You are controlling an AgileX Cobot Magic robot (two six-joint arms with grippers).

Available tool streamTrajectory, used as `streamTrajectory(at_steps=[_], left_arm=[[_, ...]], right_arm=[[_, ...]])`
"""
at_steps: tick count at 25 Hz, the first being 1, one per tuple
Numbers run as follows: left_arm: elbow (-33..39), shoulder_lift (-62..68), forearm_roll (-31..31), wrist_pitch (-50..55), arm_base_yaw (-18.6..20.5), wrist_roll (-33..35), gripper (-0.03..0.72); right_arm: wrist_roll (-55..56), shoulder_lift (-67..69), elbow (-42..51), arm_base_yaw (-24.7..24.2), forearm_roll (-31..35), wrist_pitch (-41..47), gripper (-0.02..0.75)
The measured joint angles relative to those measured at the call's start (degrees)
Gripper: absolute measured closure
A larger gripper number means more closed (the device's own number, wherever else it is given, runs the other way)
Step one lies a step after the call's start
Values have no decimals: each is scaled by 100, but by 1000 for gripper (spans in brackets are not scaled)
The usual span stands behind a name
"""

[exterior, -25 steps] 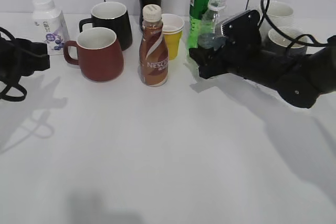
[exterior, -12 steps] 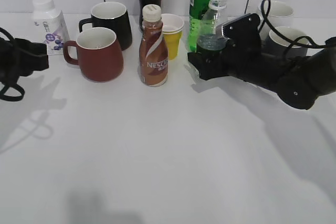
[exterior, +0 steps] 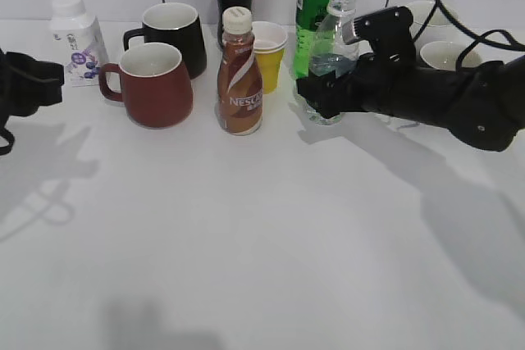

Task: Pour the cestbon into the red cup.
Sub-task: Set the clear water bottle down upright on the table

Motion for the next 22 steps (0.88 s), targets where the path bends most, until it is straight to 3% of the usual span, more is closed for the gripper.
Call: streamTrajectory(at_steps=[11, 18, 22], left_arm=[[-990, -510, 195, 2968, 0, -2, 388], [-1082, -1122, 215, 4410, 0, -2, 388], [-1082, -1434, 245, 5007, 0, -2, 388]], right_arm=[[1343, -581, 0, 0, -1098, 1096, 133], [2545, -693, 0, 0, -2302, 1130, 141], [2704, -693, 0, 0, -2525, 1199, 141]])
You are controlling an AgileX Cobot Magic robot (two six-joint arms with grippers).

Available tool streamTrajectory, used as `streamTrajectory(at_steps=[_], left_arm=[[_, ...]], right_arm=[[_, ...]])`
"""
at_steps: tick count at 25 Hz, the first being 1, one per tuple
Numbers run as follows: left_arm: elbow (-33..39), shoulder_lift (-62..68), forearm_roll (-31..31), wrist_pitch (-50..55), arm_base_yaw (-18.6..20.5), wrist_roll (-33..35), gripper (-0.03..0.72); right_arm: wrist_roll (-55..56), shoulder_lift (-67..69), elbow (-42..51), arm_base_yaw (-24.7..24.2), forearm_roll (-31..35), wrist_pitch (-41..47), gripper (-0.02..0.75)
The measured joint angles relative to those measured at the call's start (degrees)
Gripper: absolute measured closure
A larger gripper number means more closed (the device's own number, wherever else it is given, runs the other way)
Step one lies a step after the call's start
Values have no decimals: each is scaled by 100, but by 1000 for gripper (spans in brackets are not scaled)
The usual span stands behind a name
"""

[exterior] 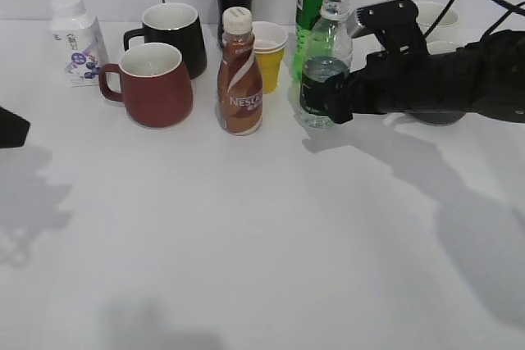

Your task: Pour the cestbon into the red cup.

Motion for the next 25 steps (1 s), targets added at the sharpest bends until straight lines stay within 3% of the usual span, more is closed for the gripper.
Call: streamTrajectory(at_steps=[9, 12, 18, 25], left_arm=[[0, -639, 267, 617, 0, 0, 388], [0, -745, 407, 993, 0, -22, 388], [0, -1053, 765, 1777, 0, -135, 388], [55, -1958, 860, 2689, 0, -153, 388]], right_arm=[[703, -249, 0, 0, -757, 549, 113], [1523, -528, 0, 0, -1691, 668, 113], [3885, -1076, 78, 0, -4237, 257, 122], [4668, -1608, 486, 0, -4662, -92, 142]])
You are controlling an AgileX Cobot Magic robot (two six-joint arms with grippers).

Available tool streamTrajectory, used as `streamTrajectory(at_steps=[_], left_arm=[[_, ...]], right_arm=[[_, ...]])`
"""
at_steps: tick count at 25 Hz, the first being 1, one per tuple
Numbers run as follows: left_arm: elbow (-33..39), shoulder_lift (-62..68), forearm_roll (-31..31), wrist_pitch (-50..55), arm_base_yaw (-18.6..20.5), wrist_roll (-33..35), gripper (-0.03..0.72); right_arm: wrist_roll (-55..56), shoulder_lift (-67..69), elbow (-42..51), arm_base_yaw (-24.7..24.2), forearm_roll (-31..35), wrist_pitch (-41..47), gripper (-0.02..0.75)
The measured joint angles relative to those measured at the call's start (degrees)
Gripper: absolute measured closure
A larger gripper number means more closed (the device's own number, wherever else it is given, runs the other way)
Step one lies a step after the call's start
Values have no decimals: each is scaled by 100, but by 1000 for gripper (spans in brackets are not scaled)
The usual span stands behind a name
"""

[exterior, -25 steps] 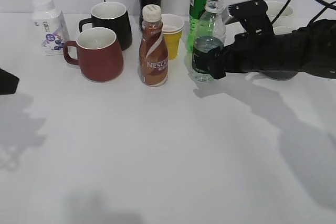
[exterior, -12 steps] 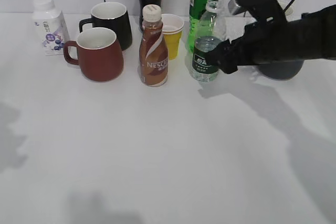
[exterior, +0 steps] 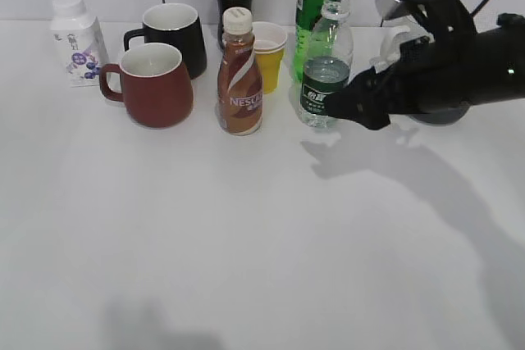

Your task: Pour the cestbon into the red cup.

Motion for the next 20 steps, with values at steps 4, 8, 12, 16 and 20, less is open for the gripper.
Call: streamTrajectory(at_steps=[4, 8, 12, 16, 20], left_arm=[[302, -712, -40, 288, 0, -43, 388], [775, -1520, -70, 399, 0, -83, 388], [866, -2210, -84, 447, 0, -95, 388], [894, -2696, -88, 363, 0, -103, 388], [920, -2917, -88, 255, 0, -104, 388]], right_arm=[[58, -290, 351, 0, 0, 140, 143], [59, -620, 616, 0, 0, 548, 144], [1, -996, 823, 0, 0, 805, 148], [-257, -1235, 990, 0, 0, 1052, 183], [-373, -1479, 1165, 0, 0, 1291, 204]])
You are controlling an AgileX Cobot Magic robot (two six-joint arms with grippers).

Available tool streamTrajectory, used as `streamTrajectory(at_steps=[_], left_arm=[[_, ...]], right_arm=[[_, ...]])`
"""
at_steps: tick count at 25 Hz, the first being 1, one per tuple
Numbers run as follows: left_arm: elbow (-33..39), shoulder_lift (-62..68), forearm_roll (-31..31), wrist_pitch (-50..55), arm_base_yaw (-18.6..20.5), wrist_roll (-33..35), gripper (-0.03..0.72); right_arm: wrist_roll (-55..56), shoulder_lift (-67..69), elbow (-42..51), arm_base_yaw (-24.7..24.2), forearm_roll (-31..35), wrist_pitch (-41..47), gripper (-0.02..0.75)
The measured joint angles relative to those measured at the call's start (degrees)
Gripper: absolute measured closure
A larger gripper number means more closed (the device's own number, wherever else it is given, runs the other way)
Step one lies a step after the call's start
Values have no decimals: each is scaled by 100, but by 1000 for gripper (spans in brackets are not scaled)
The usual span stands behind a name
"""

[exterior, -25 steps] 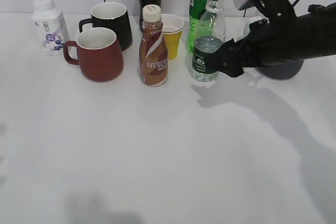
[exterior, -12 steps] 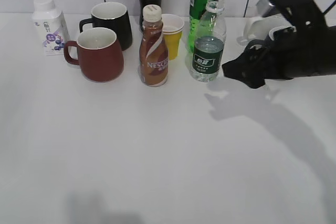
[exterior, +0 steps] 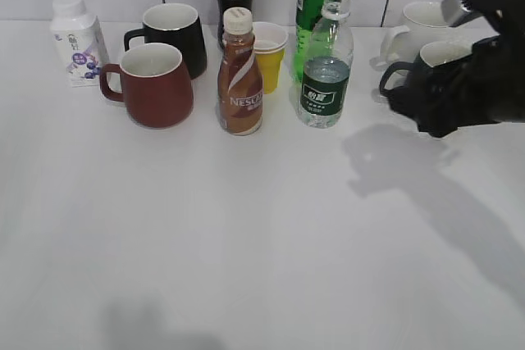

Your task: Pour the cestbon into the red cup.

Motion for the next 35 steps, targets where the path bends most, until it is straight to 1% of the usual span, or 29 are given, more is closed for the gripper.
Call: streamTrajectory(at_steps=[5, 7, 9, 12, 14, 15, 18, 19, 20, 21, 22, 23, 24, 26, 27, 28, 30, 31, 32, 33, 35], left_arm=[[138, 0, -2, -597, 0, 0, 389], [177, 0, -6, -671, 0, 0, 392], [189, 0, -12, -699, 0, -5, 398], [189, 0, -12, -699, 0, -5, 406], [189, 0, -24, -699, 0, -5, 409], [189, 0, -39, -699, 0, -5, 410], [189, 0, -115, -699, 0, -5, 412], [189, 0, -155, -699, 0, -5, 414], [189, 0, -183, -699, 0, -5, 415], [189, 0, -222, -699, 0, -5, 416], [189, 0, -255, -699, 0, -5, 417], [193, 0, -275, -699, 0, -5, 417], [193, 0, -290, -699, 0, -5, 417], [206, 0, -306, -699, 0, -5, 420], [221, 0, -306, -699, 0, -5, 420], [221, 0, -306, -693, 0, -5, 420], [221, 0, -306, -693, 0, -5, 420], [221, 0, -306, -693, 0, -5, 420], [221, 0, -311, -693, 0, -5, 420], [221, 0, -311, -693, 0, -5, 421], [221, 0, -279, -693, 0, -5, 421]], right_arm=[[-17, -357, 101, 0, 0, 794, 205], [-17, -542, 101, 0, 6, 1067, 205], [-17, -692, 101, 0, 105, 1132, 205], [-17, -809, 125, 0, 469, 1081, 205], [-17, -830, 147, 0, 506, 736, 206], [-17, -830, 147, 0, 387, 457, 206], [-17, -847, 147, 0, 88, -960, 209], [-17, -852, 147, 0, 53, -1261, 210], [-56, -865, 147, 0, 14, -1461, 211], [-163, -897, 147, 0, 8, -1435, 211], [-277, -927, 147, 0, 0, -1243, 211], [-412, -954, 147, 0, 0, -844, 212], [-532, -976, 147, 0, 0, -144, 213], [-683, -982, 147, 0, 74, 1621, 212], [-800, -982, 147, 0, 392, 2929, 212], [-936, -982, 147, 0, 711, 3846, 212], [-1442, -982, 67, -7, 1739, 5524, 216], [-1869, -990, 11, -13, 2444, 6047, 223], [-2416, -1008, -30, -13, 3257, 6287, 230], [-2959, -1034, -68, -13, 3976, 6293, 242], [-4582, -1125, -92, -13, 5757, 6006, 267]])
